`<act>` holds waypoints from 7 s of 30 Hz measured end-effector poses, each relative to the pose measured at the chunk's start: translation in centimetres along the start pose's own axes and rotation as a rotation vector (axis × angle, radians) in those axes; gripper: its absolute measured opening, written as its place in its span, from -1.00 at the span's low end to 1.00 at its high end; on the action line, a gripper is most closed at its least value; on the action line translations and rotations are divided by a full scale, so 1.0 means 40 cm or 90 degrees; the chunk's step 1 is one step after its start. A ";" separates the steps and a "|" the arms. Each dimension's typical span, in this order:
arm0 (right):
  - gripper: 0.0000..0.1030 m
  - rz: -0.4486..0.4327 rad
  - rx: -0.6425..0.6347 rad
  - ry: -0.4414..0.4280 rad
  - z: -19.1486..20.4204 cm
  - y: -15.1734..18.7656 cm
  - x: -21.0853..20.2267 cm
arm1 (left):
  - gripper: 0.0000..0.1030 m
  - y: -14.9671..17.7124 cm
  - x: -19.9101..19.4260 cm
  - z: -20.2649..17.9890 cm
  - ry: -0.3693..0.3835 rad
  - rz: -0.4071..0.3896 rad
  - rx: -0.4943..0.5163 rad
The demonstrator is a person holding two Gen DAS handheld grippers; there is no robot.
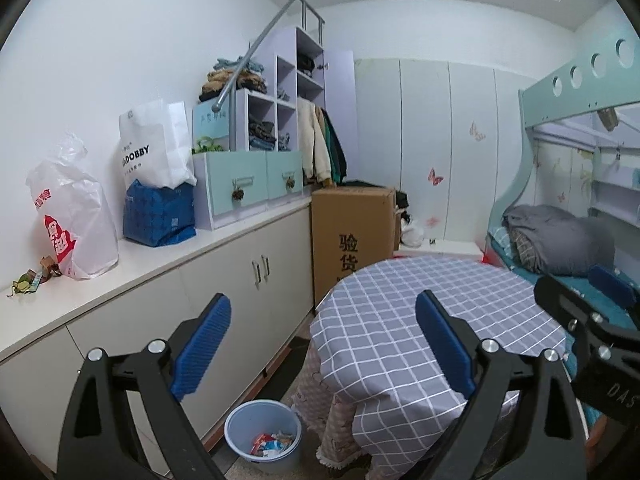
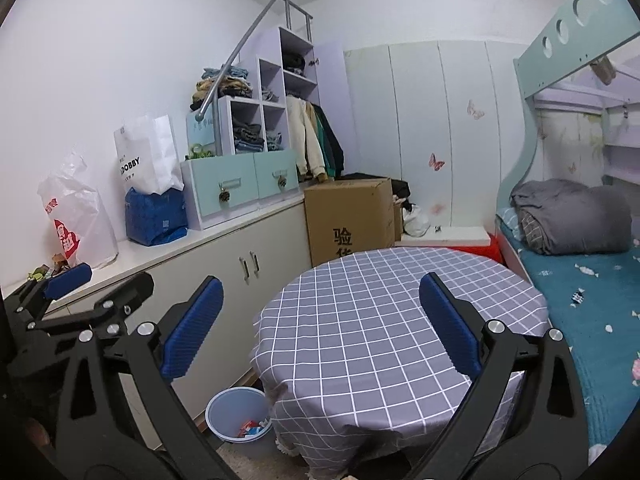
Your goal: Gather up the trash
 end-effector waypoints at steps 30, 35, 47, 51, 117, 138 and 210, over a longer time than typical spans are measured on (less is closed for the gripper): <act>0.88 -0.016 -0.039 0.039 0.004 0.019 -0.053 | 0.82 0.002 -0.026 -0.024 0.026 -0.017 0.019; 0.88 -0.008 -0.037 0.043 0.003 0.024 -0.046 | 0.82 0.010 -0.015 -0.026 0.035 -0.007 0.019; 0.88 0.007 -0.033 0.044 0.011 0.031 -0.036 | 0.82 0.018 -0.003 -0.028 0.037 -0.002 0.024; 0.88 0.007 -0.033 0.045 0.010 0.033 -0.038 | 0.82 0.017 -0.003 -0.029 0.038 -0.002 0.023; 0.88 0.018 -0.028 0.036 -0.009 0.049 -0.039 | 0.82 0.023 0.005 -0.035 0.039 0.003 0.023; 0.88 0.018 -0.029 0.037 -0.007 0.044 -0.039 | 0.82 0.038 0.010 -0.035 0.040 0.004 0.025; 0.88 0.075 0.007 0.015 -0.187 0.060 0.205 | 0.82 0.055 0.248 -0.120 -0.002 0.078 0.055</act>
Point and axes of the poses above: each gripper's, at about its wrist camera, not at the fingertips, and x roughly the way its jaws point, z to its left, y to its underside, the point moved 6 cm from there along x, roughly the way its jaws point, and after that the axes turned 3 degrees about x, right-handed, at the moved point
